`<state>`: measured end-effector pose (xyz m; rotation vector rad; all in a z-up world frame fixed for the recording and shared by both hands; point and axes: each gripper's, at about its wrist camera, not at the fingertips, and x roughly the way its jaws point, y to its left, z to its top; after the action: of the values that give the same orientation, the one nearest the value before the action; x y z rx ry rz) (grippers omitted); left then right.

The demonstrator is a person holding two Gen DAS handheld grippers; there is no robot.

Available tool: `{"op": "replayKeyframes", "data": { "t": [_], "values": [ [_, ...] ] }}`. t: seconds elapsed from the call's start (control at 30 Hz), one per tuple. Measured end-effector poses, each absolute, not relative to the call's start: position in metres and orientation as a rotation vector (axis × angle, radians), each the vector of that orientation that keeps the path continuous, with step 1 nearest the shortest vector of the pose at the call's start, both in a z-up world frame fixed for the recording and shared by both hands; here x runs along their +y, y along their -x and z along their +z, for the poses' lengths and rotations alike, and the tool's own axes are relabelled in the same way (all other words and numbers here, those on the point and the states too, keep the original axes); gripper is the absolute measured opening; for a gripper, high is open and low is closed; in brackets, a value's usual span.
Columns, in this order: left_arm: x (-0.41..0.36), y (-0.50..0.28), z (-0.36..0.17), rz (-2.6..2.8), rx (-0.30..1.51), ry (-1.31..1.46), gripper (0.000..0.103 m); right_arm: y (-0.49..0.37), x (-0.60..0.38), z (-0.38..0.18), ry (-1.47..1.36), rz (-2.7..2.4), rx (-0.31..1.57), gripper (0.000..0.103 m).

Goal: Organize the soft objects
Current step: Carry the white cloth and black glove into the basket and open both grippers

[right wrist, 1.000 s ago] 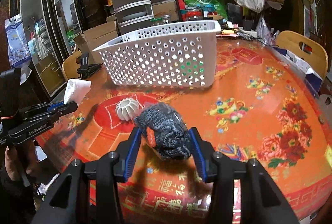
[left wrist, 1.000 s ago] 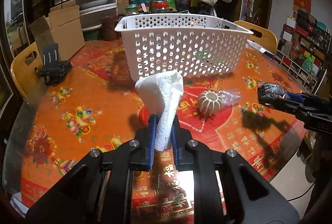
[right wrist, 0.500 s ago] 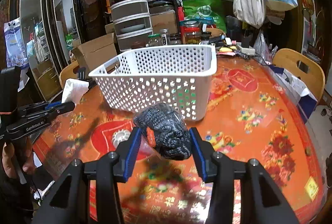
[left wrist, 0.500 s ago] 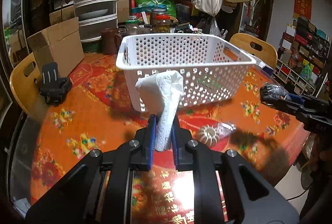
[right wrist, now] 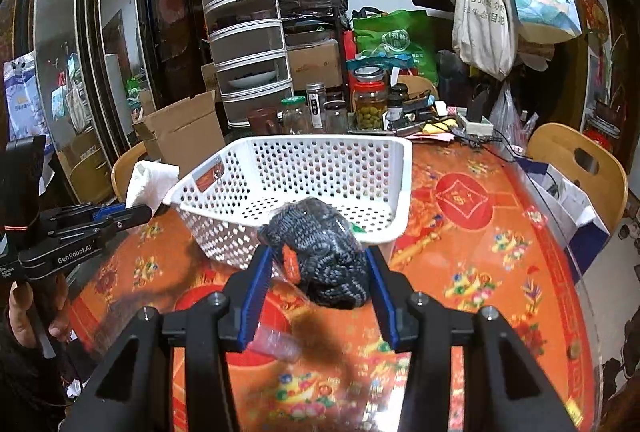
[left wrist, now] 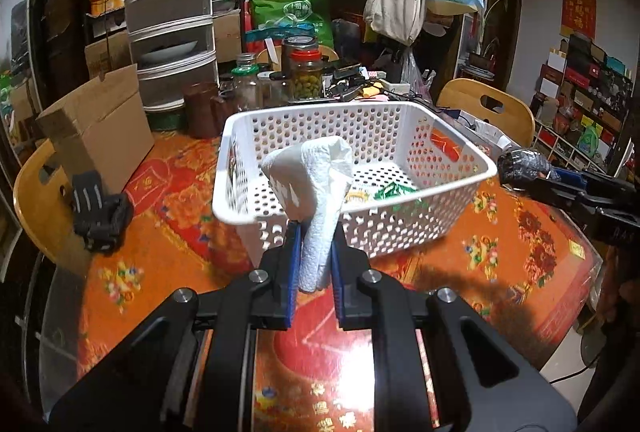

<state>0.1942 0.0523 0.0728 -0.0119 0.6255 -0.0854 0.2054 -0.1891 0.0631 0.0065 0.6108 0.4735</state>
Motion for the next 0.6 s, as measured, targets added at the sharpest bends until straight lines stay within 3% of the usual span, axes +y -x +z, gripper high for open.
{"op": "replayKeyframes", "data": {
  "t": [0.6],
  "values": [
    [0.043,-0.297,0.096,-0.064,0.688,-0.019,0.013,-0.287,-0.162,0.08,0.025,0.448,0.664,0.047]
  ]
}}
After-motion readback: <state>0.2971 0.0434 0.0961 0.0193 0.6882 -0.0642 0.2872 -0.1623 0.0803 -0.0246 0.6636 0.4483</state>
